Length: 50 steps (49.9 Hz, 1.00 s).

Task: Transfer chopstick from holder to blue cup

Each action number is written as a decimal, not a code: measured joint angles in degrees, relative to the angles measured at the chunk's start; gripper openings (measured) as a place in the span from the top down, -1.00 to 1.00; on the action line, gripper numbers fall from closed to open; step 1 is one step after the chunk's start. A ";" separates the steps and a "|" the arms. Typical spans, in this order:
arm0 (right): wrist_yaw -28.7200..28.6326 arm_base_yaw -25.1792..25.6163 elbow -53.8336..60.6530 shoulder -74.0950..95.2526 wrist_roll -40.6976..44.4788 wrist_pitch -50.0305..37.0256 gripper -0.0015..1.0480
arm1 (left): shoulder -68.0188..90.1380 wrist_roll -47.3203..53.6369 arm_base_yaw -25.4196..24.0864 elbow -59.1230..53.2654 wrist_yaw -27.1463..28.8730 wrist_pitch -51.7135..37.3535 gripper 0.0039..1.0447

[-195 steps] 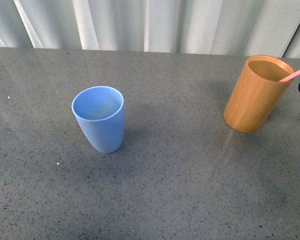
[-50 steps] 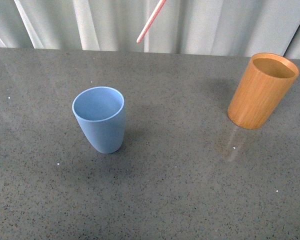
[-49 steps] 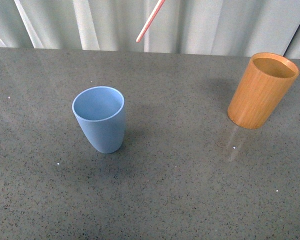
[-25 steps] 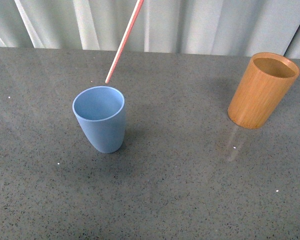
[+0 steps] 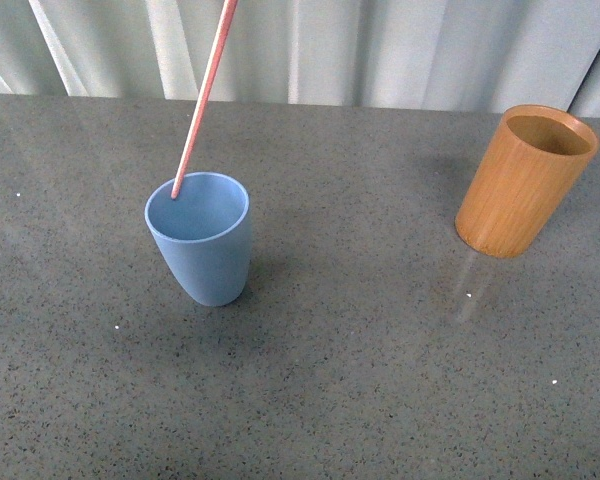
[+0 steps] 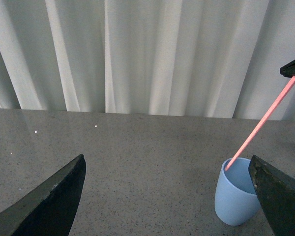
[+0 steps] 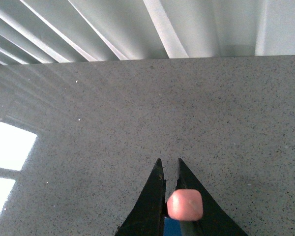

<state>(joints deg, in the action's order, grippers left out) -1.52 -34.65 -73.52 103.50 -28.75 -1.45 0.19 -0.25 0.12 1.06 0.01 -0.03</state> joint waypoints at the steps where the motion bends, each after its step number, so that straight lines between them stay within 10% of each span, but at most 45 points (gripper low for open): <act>1: 0.04 -0.17 -0.11 0.22 0.00 0.04 0.95 | 0.00 0.00 0.00 0.00 0.00 0.00 -0.87; 16: 0.70 -1.70 -0.24 2.38 0.00 0.07 0.94 | 0.00 0.00 0.00 0.00 0.00 0.00 -0.87; 38: -0.28 -1.14 2.43 -0.13 -0.35 -2.27 -0.79 | 0.00 0.00 0.00 0.00 0.00 0.00 -0.87; 50: 8.26 1.79 8.20 -10.03 9.97 -7.91 -0.81 | 0.00 0.00 0.00 0.00 0.00 0.00 -0.87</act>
<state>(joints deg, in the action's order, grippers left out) 6.74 -32.86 -65.32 93.47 -18.79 -9.37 0.19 -0.25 0.12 1.06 0.01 -0.03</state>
